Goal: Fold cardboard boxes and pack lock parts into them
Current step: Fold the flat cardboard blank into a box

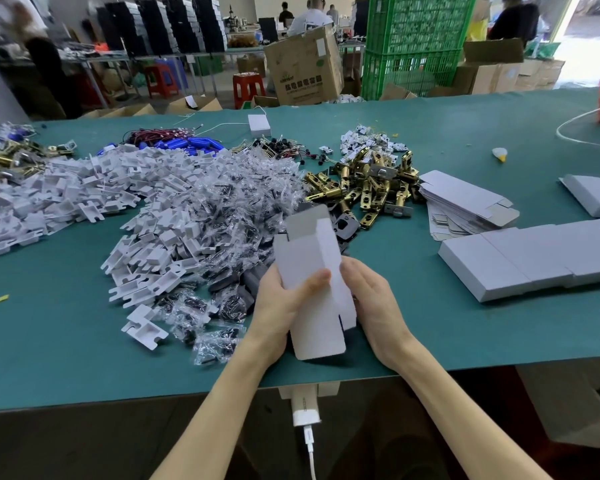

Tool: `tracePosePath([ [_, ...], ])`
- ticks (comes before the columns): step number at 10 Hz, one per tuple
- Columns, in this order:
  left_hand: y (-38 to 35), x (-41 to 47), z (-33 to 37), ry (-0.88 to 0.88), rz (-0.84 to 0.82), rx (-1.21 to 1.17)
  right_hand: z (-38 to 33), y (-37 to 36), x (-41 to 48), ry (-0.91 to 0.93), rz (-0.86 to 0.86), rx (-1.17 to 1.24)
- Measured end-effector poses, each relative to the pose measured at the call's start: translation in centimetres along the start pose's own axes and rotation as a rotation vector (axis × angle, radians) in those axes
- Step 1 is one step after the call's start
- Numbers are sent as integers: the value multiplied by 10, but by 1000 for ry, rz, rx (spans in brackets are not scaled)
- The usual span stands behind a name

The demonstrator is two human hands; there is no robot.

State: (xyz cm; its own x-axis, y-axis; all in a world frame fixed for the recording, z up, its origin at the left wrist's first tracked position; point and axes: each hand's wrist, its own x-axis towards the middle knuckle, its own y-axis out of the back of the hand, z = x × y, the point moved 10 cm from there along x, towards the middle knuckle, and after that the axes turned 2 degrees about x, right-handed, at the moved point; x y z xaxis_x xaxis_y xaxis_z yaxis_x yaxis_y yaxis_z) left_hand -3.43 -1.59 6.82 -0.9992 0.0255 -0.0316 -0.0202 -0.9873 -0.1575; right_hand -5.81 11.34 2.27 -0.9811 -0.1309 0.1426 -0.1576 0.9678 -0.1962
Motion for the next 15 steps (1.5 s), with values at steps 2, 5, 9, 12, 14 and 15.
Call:
tracePosePath([
  [2, -8, -3, -1, -11, -65, 49, 1, 8, 0, 1, 79, -34],
  [5, 5, 4, -11, -29, 13, 73, 6, 23, 1, 6, 193, 34],
  [9, 9, 10, -18, -40, 18, 56, 6, 27, 0, 13, 226, 9],
  [12, 19, 20, -34, -26, 69, 79, 8, 29, -1, -21, 236, 36],
  [14, 29, 25, -41, -18, 128, 82, 6, 27, -2, -6, 232, 30],
  [15, 38, 29, -46, -19, 173, 56, 9, 26, 0, -21, 223, 40],
])
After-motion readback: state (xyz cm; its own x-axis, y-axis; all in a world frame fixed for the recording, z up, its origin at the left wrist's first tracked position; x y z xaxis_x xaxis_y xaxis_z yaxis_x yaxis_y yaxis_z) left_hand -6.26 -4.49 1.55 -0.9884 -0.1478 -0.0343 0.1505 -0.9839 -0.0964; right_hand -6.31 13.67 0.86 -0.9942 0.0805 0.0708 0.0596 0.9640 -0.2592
